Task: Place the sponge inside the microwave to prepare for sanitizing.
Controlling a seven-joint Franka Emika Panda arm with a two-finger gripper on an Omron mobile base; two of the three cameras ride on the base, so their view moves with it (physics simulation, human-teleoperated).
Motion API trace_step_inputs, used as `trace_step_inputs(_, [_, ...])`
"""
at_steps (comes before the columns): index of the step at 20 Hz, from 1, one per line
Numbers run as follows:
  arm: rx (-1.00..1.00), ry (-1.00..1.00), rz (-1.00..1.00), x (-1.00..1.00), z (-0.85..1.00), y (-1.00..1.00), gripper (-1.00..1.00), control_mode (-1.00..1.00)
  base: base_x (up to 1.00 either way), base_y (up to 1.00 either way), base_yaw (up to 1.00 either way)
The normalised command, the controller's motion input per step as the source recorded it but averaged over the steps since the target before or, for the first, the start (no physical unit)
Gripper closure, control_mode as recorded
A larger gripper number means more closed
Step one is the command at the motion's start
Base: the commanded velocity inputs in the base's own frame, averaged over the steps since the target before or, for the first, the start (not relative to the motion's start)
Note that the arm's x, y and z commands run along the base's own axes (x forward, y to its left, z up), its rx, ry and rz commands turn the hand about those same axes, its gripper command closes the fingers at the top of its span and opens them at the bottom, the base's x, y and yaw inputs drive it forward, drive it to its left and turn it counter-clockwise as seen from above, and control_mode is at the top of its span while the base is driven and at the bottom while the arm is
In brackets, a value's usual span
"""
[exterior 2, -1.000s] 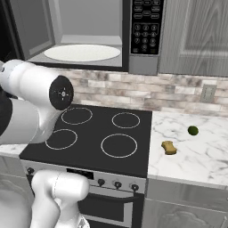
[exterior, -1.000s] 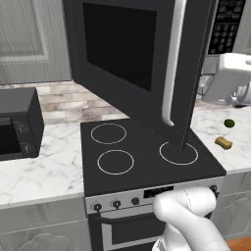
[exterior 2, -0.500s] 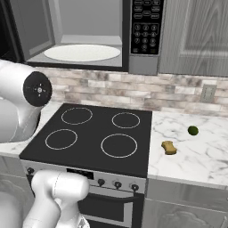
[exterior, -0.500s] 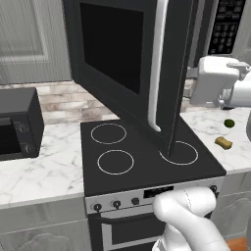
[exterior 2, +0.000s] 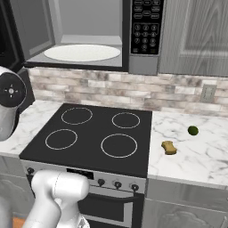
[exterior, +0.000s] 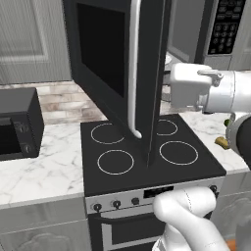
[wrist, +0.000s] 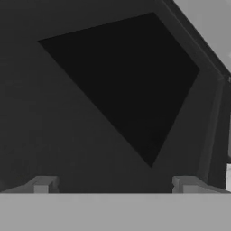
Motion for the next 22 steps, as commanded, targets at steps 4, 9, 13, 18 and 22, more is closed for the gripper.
trace_step_inputs(4, [0.00,0.00,-0.05,0.00,-0.09,0.48,-1.00,-1.00,0.00,0.00,0.00])
trace_step_inputs(9, [0.00,0.00,-0.05,0.02,-0.07,0.41,-1.00,-1.00,0.00,0.00,0.00])
trace_step_inputs(13, [0.00,0.00,-0.03,0.07,-0.04,0.26,-1.00,-1.00,0.00,0.00,0.00])
trace_step_inputs(18, [0.00,0.00,-0.02,0.10,-0.03,0.19,-1.00,-1.00,0.00,0.00,0.00])
trace_step_inputs(22, [0.00,0.00,0.00,0.10,-0.01,0.07,-1.00,-1.00,0.00,0.00,0.00])
